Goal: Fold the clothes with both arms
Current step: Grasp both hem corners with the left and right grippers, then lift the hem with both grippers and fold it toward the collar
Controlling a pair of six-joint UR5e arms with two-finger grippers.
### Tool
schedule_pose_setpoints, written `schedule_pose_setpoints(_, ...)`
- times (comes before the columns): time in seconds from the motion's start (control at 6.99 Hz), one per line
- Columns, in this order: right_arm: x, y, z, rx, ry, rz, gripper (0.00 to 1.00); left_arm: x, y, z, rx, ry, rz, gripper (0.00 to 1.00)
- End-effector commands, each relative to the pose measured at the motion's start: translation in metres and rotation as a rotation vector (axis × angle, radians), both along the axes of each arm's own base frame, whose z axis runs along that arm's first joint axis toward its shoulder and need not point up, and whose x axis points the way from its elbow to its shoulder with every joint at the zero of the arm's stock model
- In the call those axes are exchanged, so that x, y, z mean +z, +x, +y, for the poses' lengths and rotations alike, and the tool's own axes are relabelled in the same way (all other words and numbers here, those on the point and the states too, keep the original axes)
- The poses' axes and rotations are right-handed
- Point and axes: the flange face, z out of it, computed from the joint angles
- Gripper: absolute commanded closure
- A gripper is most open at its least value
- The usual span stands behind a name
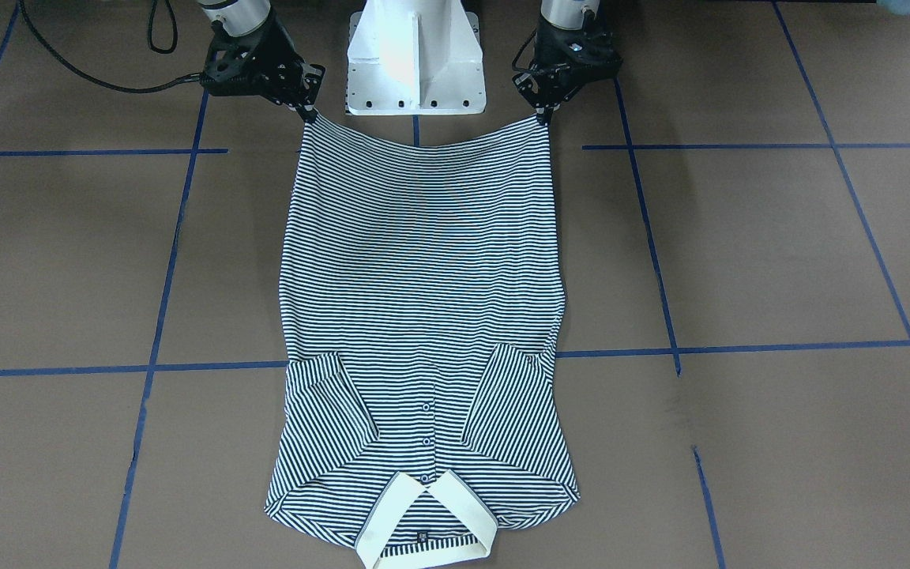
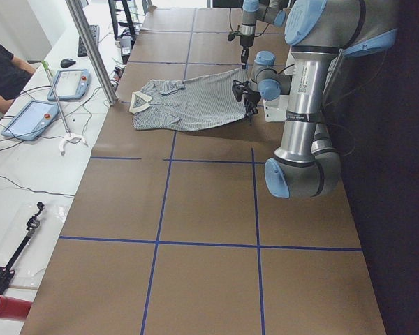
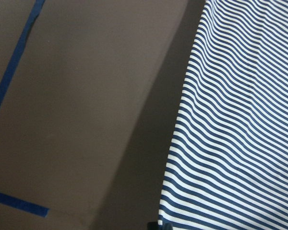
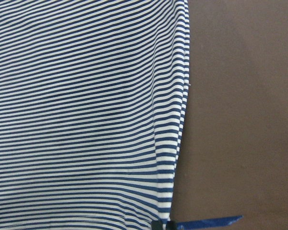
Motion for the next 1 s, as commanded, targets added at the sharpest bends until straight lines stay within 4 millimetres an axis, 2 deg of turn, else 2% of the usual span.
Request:
schedule_pose_setpoints(0.0, -0.004, 0.035, 0.022, -0.11, -0.059, -0.033, 1.0, -0.019, -0.015, 0.048, 0.095, -0.01, 0.002, 1.0)
schedule_pose_setpoints(0.14, -0.003, 0.057, 0.032, -0.136, -0.072, -0.035, 1.0, -0.028, -0.025, 0.071, 0.123, -0.046, 0.002, 1.0)
schedule_pose_setpoints(0.29, -0.005, 0.071, 0.041, -0.158, -0.079, -0.04, 1.0, -0.049, -0.038, 0.105, 0.157, -0.099, 0.067, 1.0)
schedule_pose_setpoints(0.43, -0.004, 0.069, 0.042, -0.163, -0.08, -0.038, 1.0, -0.049, -0.038, 0.106, 0.158, -0.101, 0.066, 1.0)
schedule_pose_setpoints(0.57, -0.008, 0.063, 0.036, -0.159, -0.066, -0.049, 1.0, -0.052, -0.042, 0.094, 0.134, -0.093, 0.077, 1.0)
schedule_pose_setpoints(0.72, -0.024, 0.048, 0.005, -0.114, -0.021, -0.085, 1.0, -0.051, -0.043, 0.077, 0.105, -0.075, 0.074, 1.0)
schedule_pose_setpoints(0.86, -0.02, 0.045, -0.027, -0.071, 0.027, -0.073, 1.0, -0.052, -0.052, 0.045, 0.093, 0.011, 0.072, 1.0)
